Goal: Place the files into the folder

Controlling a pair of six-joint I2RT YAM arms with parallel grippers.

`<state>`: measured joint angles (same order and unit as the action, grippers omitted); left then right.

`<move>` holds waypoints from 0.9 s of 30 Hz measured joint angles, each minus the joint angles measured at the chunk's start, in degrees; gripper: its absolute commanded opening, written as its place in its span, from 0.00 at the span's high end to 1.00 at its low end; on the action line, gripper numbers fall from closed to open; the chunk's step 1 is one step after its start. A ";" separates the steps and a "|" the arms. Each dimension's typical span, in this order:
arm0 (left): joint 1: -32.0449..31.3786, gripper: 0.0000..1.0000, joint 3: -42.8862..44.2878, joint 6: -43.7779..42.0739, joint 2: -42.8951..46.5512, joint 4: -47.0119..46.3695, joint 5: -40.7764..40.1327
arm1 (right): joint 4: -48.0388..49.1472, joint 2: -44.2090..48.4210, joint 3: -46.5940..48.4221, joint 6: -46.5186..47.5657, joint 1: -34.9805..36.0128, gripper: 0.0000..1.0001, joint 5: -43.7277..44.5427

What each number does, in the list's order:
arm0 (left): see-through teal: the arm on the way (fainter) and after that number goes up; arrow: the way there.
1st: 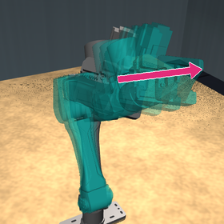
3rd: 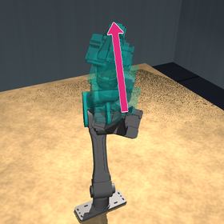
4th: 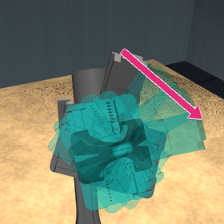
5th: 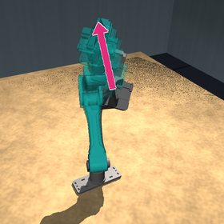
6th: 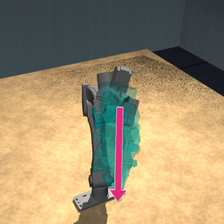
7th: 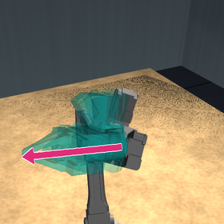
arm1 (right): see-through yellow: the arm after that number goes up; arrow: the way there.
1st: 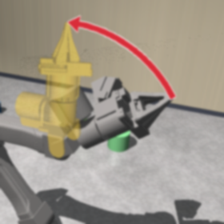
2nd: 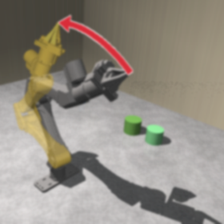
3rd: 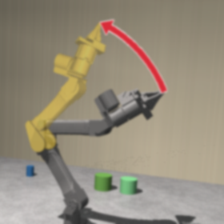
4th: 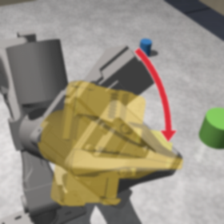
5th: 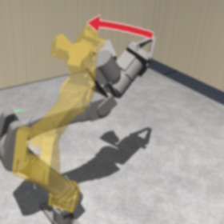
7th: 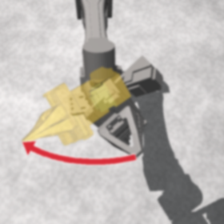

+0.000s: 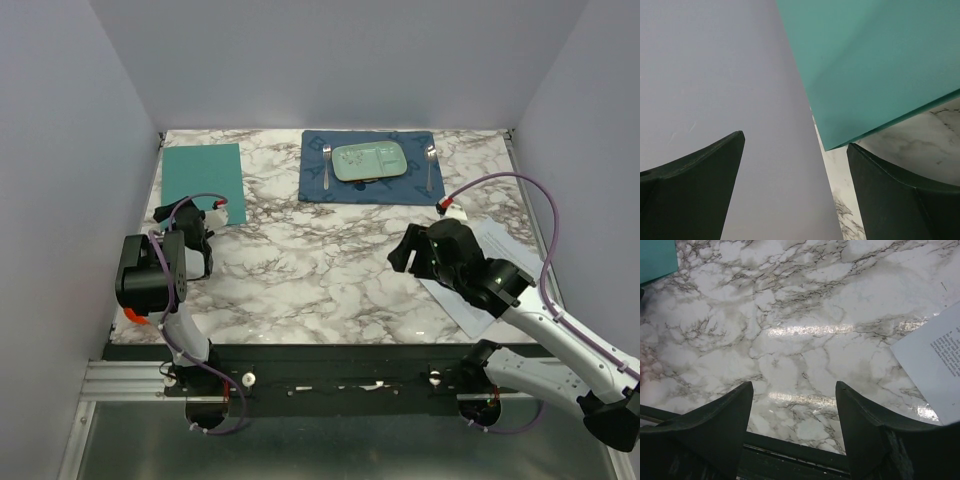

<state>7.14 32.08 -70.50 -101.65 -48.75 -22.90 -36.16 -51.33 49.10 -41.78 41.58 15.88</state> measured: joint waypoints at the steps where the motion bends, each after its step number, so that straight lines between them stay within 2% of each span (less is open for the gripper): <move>1: 0.00 0.02 0.00 -0.15 -0.24 0.00 0.00 | 0.02 0.00 0.00 -0.07 0.00 0.25 0.02; 12: 0.00 0.02 -0.24 -0.87 -0.81 -0.50 0.00 | 0.07 -0.87 -0.02 -0.68 0.00 0.26 0.02; 20: 0.00 0.02 1.38 -1.49 -4.61 -2.75 -0.83 | 0.52 0.48 -1.20 -1.97 0.00 0.30 0.07; 26: -0.02 0.08 1.99 -1.73 -6.14 -5.27 -1.77 | 0.57 1.99 -3.10 -3.26 0.00 0.33 0.07; 27: -0.02 0.12 1.99 -1.70 -6.14 -5.46 -1.86 | 0.57 2.12 -3.37 -3.43 0.00 0.33 0.09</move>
<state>7.11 34.06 -72.20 -107.79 -54.22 -24.75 -35.59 -49.21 45.74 -45.21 41.58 15.97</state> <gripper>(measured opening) 0.938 0.684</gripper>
